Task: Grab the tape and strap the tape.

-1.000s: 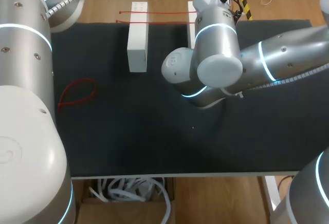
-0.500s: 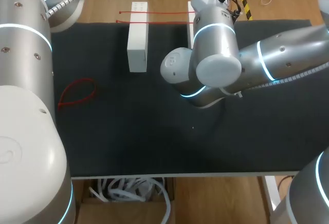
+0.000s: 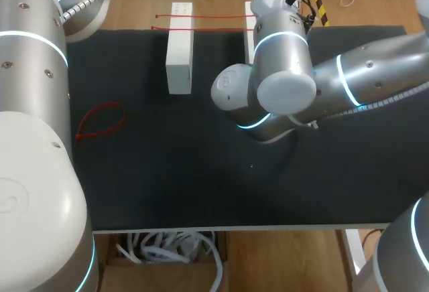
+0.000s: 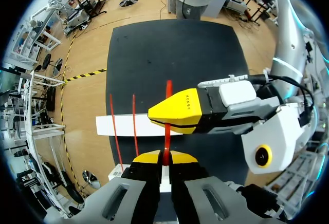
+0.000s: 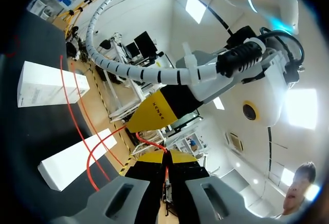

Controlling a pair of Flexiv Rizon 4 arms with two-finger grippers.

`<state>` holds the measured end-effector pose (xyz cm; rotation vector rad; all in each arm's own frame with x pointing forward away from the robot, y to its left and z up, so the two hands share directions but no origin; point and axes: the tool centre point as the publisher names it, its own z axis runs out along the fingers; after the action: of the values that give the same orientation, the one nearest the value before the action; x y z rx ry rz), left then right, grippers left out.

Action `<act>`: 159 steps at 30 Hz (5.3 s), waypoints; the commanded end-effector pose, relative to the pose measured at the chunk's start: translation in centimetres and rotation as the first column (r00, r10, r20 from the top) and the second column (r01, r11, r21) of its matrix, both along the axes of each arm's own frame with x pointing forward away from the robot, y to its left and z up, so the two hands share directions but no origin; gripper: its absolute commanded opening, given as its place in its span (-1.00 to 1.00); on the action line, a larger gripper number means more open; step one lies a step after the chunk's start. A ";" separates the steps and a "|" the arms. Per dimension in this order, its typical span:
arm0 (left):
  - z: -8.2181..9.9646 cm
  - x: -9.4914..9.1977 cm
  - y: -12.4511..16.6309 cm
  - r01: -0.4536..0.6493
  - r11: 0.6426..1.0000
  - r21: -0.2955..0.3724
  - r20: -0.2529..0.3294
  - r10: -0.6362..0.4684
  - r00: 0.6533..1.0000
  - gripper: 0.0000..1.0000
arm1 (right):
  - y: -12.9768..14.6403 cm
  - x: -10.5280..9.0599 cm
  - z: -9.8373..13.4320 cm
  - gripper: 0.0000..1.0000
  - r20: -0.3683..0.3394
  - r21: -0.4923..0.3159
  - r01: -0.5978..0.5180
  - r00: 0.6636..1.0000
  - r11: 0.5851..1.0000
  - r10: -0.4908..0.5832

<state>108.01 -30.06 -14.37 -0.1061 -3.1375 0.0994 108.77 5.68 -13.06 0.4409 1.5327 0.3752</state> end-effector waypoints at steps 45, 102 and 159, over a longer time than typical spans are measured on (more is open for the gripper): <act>0.0 0.0 -0.1 0.000 1.000 0.003 -0.002 0.000 1.000 -1.00 | -2.9 -0.4 -1.2 -1.00 -0.055 -0.098 -0.133 0.990 0.986 0.128; 0.0 0.0 -0.1 0.000 1.000 0.003 -0.002 0.000 1.000 -1.00 | -2.9 0.5 0.7 -1.00 -0.149 -0.381 -0.243 0.968 0.892 0.200; 0.0 0.0 -0.1 0.000 1.000 0.003 -0.002 0.000 1.000 -1.00 | -0.6 1.3 0.2 -1.00 -0.149 -0.488 -0.260 0.965 0.833 0.214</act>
<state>108.01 -30.12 -14.38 -0.1065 -3.1377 0.0996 110.07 4.89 -13.22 -0.1540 1.6977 0.1366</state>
